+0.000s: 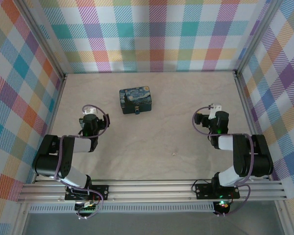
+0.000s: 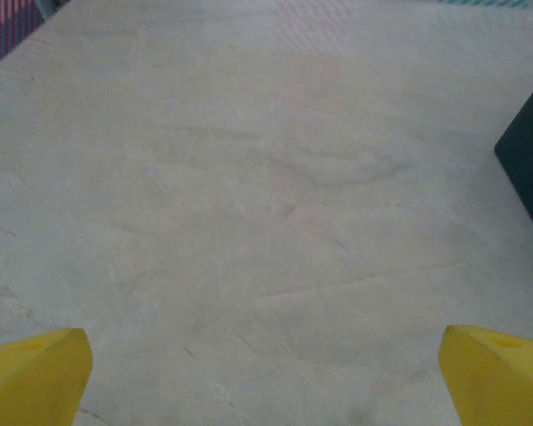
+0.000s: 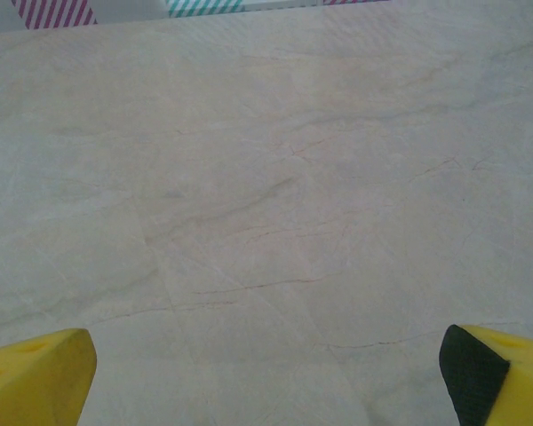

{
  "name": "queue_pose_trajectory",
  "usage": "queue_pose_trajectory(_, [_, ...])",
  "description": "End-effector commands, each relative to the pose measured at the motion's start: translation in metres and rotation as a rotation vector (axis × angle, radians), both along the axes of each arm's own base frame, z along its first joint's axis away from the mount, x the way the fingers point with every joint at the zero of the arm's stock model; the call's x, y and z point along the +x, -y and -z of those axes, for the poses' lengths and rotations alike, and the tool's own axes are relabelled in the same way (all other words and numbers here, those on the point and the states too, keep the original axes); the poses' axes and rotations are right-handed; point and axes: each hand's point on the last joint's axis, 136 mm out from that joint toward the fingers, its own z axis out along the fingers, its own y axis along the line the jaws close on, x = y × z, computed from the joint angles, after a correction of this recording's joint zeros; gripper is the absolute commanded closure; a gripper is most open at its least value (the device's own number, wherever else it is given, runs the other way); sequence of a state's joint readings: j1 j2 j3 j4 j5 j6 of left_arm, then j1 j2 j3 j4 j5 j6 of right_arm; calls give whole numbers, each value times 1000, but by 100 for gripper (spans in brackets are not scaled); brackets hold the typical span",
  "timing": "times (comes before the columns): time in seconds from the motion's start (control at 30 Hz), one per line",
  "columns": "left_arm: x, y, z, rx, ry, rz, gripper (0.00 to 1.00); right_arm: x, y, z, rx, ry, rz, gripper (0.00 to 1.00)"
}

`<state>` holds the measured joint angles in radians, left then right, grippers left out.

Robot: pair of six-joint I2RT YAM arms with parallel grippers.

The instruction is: Unlock a padlock with a key

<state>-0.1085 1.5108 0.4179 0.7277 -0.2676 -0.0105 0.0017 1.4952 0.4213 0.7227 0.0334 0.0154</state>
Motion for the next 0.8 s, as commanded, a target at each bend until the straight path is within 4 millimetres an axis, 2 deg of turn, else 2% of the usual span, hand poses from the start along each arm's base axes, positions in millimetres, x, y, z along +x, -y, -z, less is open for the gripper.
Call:
queue_pose_trajectory(0.0, [2, -6, -25, 10, 39, -25, 0, 6, -2, -31, 11, 43, 1, 0])
queue_pose_trajectory(0.03, [1, -7, -30, 10, 43, -29, 0, 3, -2, -30, 10, 25, 1, 0])
queue_pose_trajectory(0.17, [-3, -4, -52, -4, 57, -22, 0, -2, 0, -53, 45, 26, 31, 0])
queue_pose_trajectory(0.23, [-3, 2, -68, -71, 85, -9, 0, -6, -4, -68, 106, 16, 32, 0])
queue_pose_trajectory(0.37, [-1, 18, -92, -274, 76, -4, 0, -17, -20, -93, 287, -39, 10, 0])
queue_pose_trajectory(0.43, [-2, 27, -97, -363, 66, 1, 0, -24, -33, -99, 354, -83, -34, 0])
queue_pose_trajectory(0.6, [-8, 53, -105, -507, 70, 36, 0, -48, -53, -93, 457, -224, -50, 0])
queue_pose_trajectory(0.77, [-24, 94, -104, -648, 24, 105, 0, -80, -81, -73, 487, -386, -82, 1])
